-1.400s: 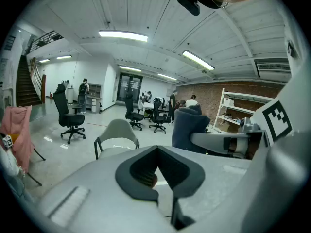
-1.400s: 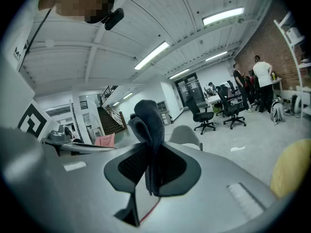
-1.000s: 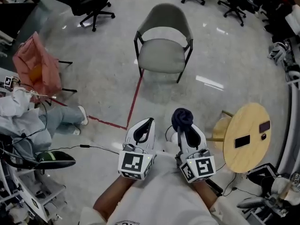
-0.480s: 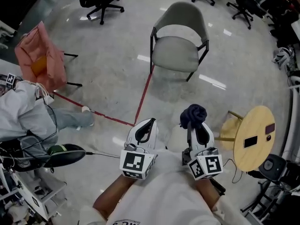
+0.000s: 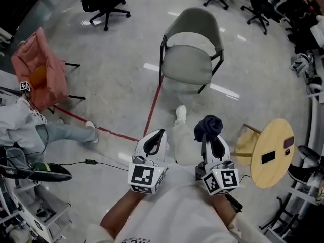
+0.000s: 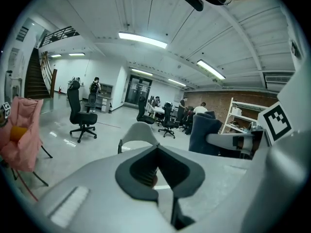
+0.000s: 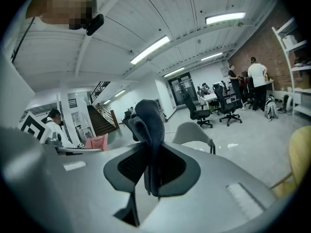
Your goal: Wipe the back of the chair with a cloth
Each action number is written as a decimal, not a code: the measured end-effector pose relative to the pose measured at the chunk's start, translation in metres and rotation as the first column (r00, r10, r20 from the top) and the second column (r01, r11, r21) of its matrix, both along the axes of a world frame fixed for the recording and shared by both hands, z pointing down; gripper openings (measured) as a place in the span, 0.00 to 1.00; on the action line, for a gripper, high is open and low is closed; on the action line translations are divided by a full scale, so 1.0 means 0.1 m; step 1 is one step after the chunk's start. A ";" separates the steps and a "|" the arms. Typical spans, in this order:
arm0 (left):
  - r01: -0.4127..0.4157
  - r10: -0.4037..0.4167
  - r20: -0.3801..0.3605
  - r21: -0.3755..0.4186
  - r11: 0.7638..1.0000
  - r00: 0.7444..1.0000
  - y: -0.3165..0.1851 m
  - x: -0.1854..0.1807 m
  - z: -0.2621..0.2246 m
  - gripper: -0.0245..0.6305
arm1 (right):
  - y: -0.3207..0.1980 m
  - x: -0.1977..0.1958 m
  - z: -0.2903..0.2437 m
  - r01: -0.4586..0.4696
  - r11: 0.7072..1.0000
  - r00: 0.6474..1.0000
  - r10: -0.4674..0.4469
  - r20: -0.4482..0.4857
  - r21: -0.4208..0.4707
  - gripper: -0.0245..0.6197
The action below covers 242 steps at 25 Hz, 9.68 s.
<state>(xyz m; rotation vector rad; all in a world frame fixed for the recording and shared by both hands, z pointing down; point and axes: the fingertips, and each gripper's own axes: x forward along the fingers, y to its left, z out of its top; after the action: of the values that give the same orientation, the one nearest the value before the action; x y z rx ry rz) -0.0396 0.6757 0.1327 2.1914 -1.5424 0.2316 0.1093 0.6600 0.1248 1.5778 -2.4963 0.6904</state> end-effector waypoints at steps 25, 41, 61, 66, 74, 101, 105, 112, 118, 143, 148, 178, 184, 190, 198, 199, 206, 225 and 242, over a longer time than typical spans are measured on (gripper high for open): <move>-0.054 0.059 0.072 -0.061 0.997 0.996 -3.32 0.57 0.02 0.04 | -3.26 0.36 0.15 0.051 0.998 0.998 -0.050 0.034 -0.039 0.15; -0.127 0.136 0.096 -0.086 0.988 0.986 -4.67 1.02 0.12 0.04 | -4.53 0.81 0.42 0.006 0.994 1.000 -0.004 0.018 -0.108 0.15; -0.173 0.176 0.006 -0.143 0.975 0.984 -5.72 0.82 1.31 0.04 | -5.75 0.68 1.41 -0.186 0.974 0.978 0.171 -0.121 -0.129 0.15; -0.193 0.195 -0.003 -0.146 0.970 0.981 -5.95 0.68 1.57 0.04 | -6.04 0.59 1.82 -0.234 0.961 0.967 0.215 -0.135 -0.148 0.15; -0.185 0.188 0.005 -0.167 0.969 0.982 -6.31 0.53 1.94 0.04 | -6.48 0.57 2.13 -0.283 0.953 0.951 0.265 -0.157 -0.105 0.15; -0.207 0.210 -0.001 -0.182 0.961 0.978 -6.98 0.56 2.63 0.04 | -7.65 0.95 3.10 -0.484 0.875 0.856 0.467 -0.222 -0.028 0.15; -0.203 0.205 -0.008 -0.179 0.963 0.979 -7.02 0.57 2.68 0.04 | -7.74 0.98 3.12 -0.495 0.869 0.847 0.477 -0.233 -0.021 0.15; -0.171 0.174 0.000 -0.195 0.966 0.985 -7.12 0.48 2.84 0.04 | -7.89 0.96 3.27 -0.472 0.882 0.851 0.452 -0.267 -0.010 0.15; -0.170 0.174 0.002 -0.205 0.964 0.985 -7.18 0.33 2.95 0.04 | -7.94 0.77 3.35 -0.450 0.893 0.860 0.427 -0.278 -0.020 0.15; -0.124 0.124 -0.012 -0.202 0.971 0.992 -7.28 0.10 3.03 0.04 | -8.20 -0.15 3.32 -0.226 0.974 0.941 0.220 -0.258 0.004 0.15; -0.113 0.112 -0.014 -0.208 0.972 0.994 -7.26 0.01 3.06 0.04 | -8.23 -0.37 3.34 -0.170 0.985 0.951 0.165 -0.260 0.004 0.15; -0.058 0.057 -0.009 -0.221 0.973 0.998 -7.03 -0.51 3.20 0.04 | -7.88 -1.53 3.65 0.138 0.990 0.962 -0.144 -0.231 -0.042 0.15; -0.061 0.060 -0.008 -0.218 0.974 0.998 -6.98 -0.56 3.18 0.04 | -7.79 -1.56 3.60 0.138 0.989 0.966 -0.144 -0.213 -0.046 0.15; -0.061 0.060 -0.010 -0.211 0.976 0.998 -6.96 -0.47 3.20 0.04 | -7.65 -1.31 3.52 0.105 0.994 0.970 -0.110 -0.216 -0.035 0.15; -0.096 0.094 -0.017 -0.214 0.972 0.995 -6.81 -0.10 3.19 0.04 | -7.46 -0.60 3.56 -0.043 0.998 0.969 0.030 -0.243 -0.049 0.15; -0.099 0.098 -0.017 -0.215 0.972 0.995 -6.80 -0.05 3.18 0.04 | -7.45 -0.49 3.57 -0.070 0.996 0.967 0.056 -0.248 -0.049 0.15; -0.107 0.106 -0.014 -0.211 0.972 0.994 -6.73 0.12 3.20 0.04 | -7.39 0.11 3.63 -0.228 0.973 0.939 0.207 -0.275 -0.046 0.15; -0.105 0.106 -0.007 -0.212 0.972 0.994 -6.58 0.43 3.32 0.04 | -7.41 1.04 3.99 -0.390 0.921 0.860 0.355 -0.368 -0.024 0.15; -0.122 0.125 -0.003 -0.226 0.966 0.992 -6.57 0.54 3.39 0.04 | -7.69 1.01 4.23 -0.370 0.929 0.859 0.333 -0.389 -0.024 0.15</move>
<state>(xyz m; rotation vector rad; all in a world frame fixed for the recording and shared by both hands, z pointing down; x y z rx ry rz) 0.0144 0.0183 0.4713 2.1092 -1.3150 0.4369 0.2104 -0.1092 0.5482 1.9385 -1.8924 0.4735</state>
